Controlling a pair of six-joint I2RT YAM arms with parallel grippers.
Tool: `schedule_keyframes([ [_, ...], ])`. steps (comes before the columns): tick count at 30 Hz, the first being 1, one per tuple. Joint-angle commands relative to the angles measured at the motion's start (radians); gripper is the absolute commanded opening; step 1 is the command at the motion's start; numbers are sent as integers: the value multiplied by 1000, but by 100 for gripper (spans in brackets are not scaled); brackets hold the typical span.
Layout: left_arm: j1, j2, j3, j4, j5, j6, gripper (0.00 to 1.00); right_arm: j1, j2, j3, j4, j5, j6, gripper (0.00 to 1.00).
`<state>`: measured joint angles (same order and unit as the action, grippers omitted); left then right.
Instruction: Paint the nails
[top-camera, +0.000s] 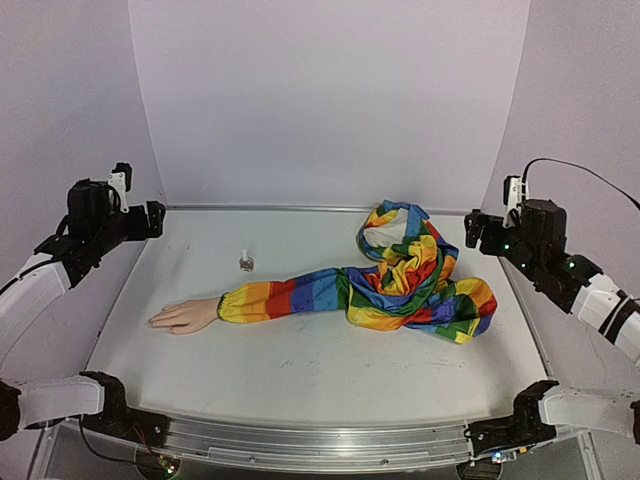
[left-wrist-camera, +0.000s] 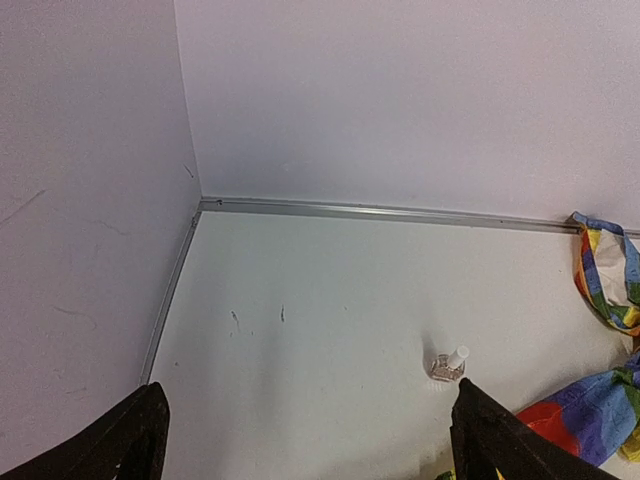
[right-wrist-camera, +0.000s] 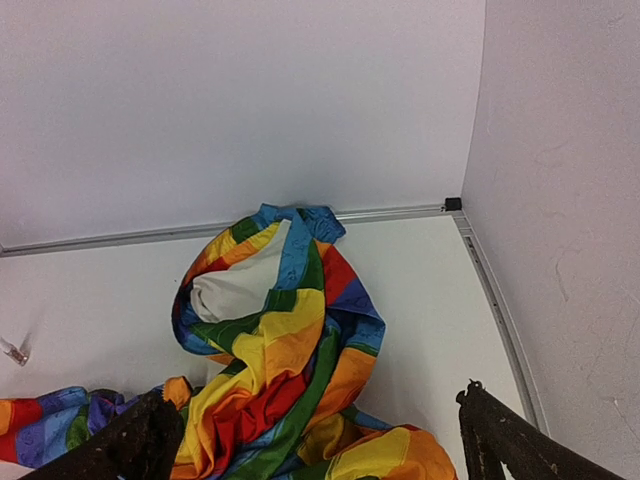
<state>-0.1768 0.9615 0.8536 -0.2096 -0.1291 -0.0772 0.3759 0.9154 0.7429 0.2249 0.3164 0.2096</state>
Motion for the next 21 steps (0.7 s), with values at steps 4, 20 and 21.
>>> schedule_keyframes([
  [4,41,67,15,50,48,-111,99,-130,98,-26,185,-89,28,98],
  [20,-8,563,261,-41,339,-246,93,-319,256,-8,271,-474,87,98],
  [21,-27,612,314,-76,336,-241,93,-321,260,-7,275,-506,89,98],
])
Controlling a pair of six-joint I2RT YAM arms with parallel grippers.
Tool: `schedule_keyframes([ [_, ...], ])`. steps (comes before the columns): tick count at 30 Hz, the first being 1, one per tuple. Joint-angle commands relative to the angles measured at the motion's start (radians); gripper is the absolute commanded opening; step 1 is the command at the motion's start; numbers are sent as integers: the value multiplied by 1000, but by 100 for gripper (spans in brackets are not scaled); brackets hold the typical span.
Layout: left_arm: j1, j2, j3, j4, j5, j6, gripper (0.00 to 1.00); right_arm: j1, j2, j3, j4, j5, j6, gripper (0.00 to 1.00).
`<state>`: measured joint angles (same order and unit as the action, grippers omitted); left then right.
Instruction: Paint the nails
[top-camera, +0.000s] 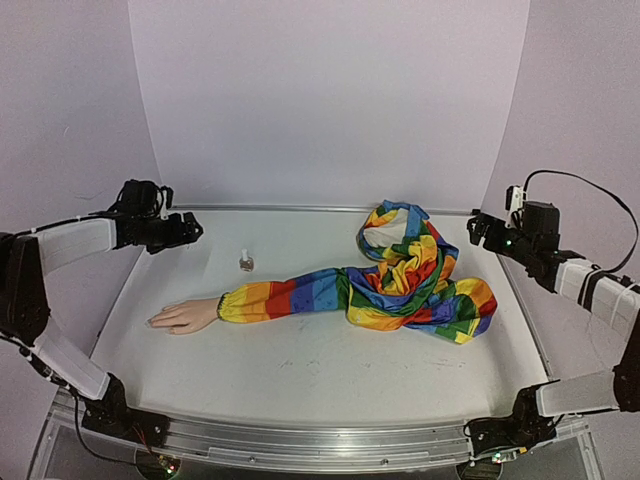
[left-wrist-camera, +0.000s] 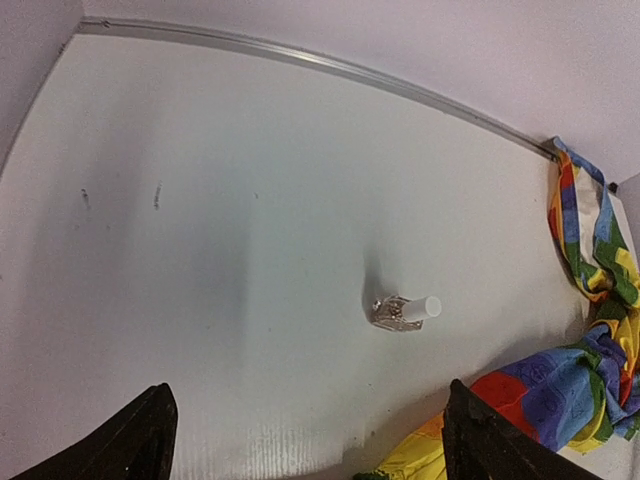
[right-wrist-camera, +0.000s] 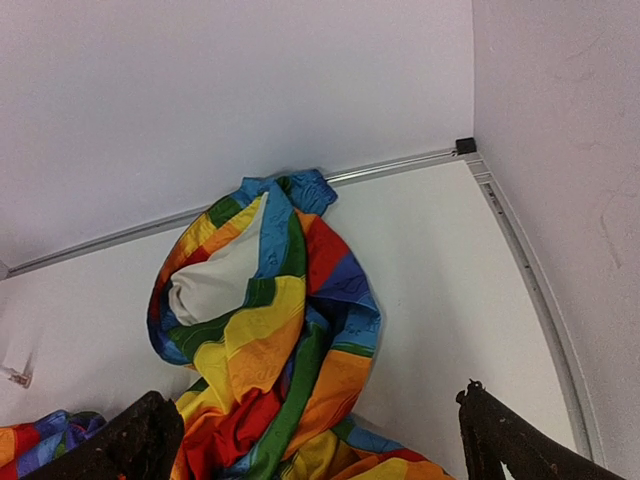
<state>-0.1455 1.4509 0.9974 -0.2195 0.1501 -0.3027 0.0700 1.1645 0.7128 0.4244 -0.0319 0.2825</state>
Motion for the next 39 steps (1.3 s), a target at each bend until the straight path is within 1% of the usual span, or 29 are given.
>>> schedule_keyframes([
  [1,-78,172,217,-90,55,-11,92,-17,13,25,77,-179,19,98],
  [5,-148,352,403,-176,47,9,88,-11,17,30,76,-237,26,98],
  [8,-198,473,536,-229,14,25,85,-2,12,36,72,-268,31,98],
  [10,-227,544,620,-281,-7,41,82,3,8,41,72,-283,36,98],
  [12,-258,608,689,-327,-36,58,78,8,5,46,73,-300,44,98],
  [15,-292,668,760,-377,-108,79,76,15,6,59,76,-323,49,98],
  [20,-313,721,810,-431,-196,87,73,27,13,80,84,-338,53,98],
  [25,-315,720,797,-452,-229,87,67,39,26,89,90,-342,63,98],
  [28,-316,708,779,-454,-243,87,67,48,35,89,94,-338,68,98],
  [32,-316,703,768,-460,-257,89,55,67,47,94,93,-335,70,98],
  [39,-316,717,781,-461,-241,90,30,118,43,100,91,-270,58,98],
])
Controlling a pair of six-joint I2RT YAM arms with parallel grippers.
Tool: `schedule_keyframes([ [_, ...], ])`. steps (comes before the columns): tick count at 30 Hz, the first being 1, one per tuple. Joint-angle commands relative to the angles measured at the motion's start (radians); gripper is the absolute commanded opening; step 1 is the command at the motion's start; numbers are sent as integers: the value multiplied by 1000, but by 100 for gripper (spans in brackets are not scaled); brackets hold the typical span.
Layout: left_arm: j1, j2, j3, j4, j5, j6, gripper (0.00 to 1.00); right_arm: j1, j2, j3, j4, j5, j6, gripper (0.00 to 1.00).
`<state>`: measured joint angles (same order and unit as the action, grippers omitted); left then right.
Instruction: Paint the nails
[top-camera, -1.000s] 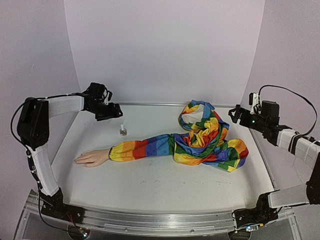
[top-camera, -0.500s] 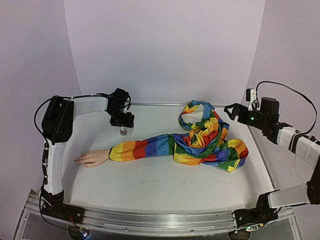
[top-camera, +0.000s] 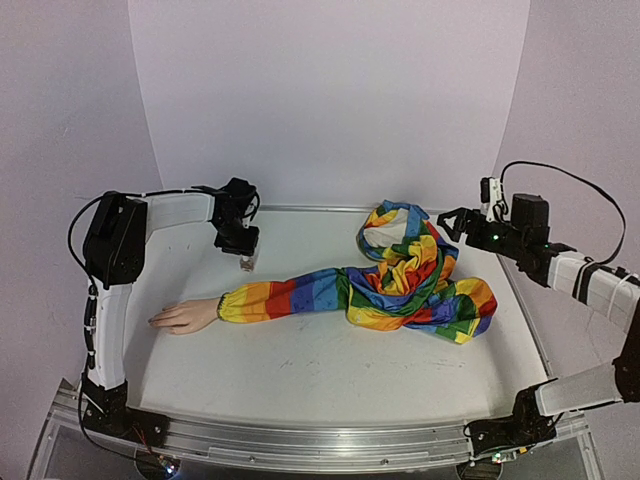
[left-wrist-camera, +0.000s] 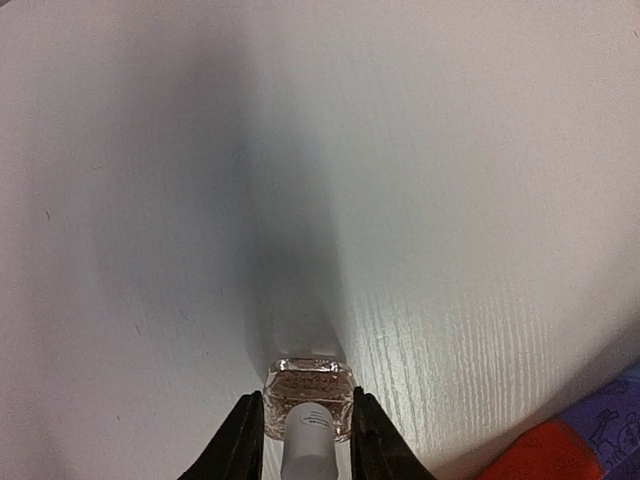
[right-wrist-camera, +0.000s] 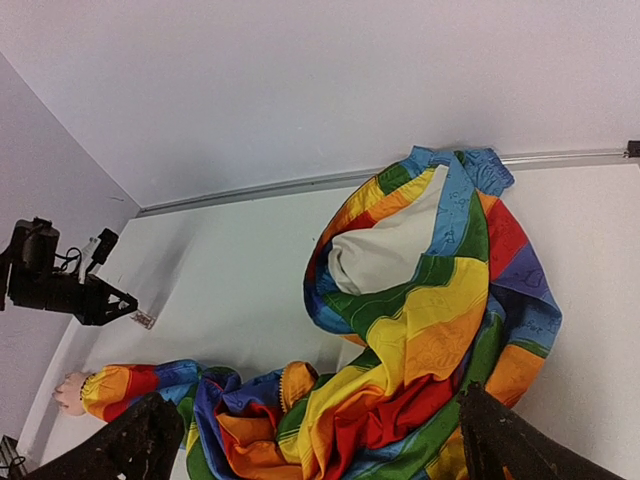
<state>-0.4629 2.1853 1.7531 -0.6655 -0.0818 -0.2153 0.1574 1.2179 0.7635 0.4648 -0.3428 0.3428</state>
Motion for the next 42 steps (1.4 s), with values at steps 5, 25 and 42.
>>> schedule_keyframes([
  [5,1,-15,26,-25,-5,6,19,62,-7,53,46,90,-14,98],
  [25,-7,-429,-82,-132,493,-174,0,405,333,253,134,-27,-140,98],
  [42,-156,-644,-255,-89,520,-317,0,712,625,381,479,-40,-196,72],
])
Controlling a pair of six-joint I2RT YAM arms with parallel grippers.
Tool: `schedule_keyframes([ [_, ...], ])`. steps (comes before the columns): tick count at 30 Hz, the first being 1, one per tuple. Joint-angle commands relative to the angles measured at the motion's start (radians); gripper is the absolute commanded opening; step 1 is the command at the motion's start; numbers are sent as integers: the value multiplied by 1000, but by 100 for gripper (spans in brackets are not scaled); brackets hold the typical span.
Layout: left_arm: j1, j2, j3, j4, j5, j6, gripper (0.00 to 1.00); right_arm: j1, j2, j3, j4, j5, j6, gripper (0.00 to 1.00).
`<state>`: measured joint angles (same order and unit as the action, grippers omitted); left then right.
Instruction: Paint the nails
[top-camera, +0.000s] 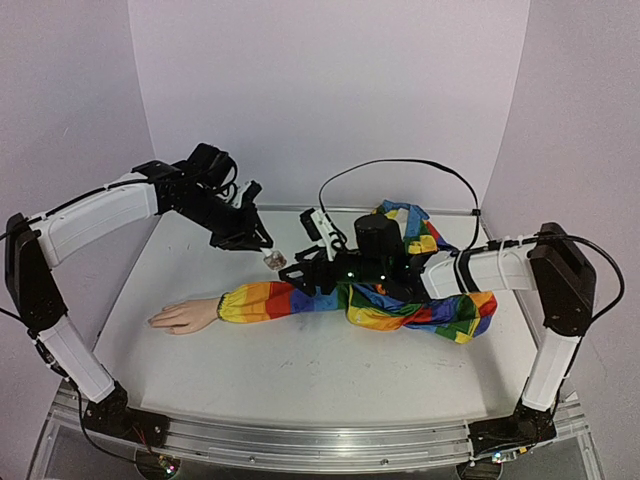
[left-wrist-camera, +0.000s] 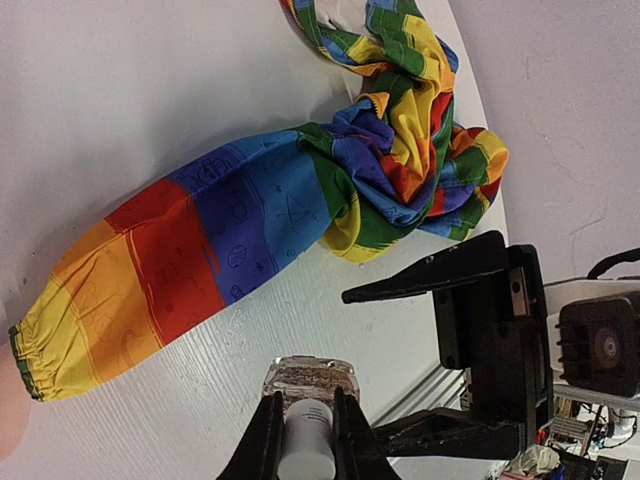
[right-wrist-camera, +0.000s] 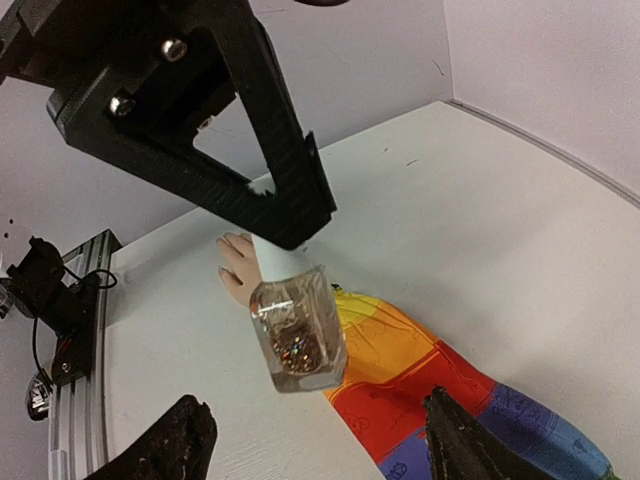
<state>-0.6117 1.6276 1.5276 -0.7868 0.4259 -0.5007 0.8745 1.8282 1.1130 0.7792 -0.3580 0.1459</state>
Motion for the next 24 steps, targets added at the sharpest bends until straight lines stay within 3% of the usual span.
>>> schedule_keyframes([
  [1,-10,-96,-42,37,8,-32,0,-3,19,31,175,-34,0,70],
  [8,-17,-128,-77,52,-2,-28,0,35,73,80,178,-87,-17,54],
  [17,-19,-147,-98,55,-13,-21,0,83,128,142,178,-101,-28,52],
  [20,-19,-155,-96,53,-16,-15,0,90,137,158,174,-81,-36,43],
  [24,-20,-158,-98,52,-8,-15,0,93,141,168,173,-77,-21,38],
])
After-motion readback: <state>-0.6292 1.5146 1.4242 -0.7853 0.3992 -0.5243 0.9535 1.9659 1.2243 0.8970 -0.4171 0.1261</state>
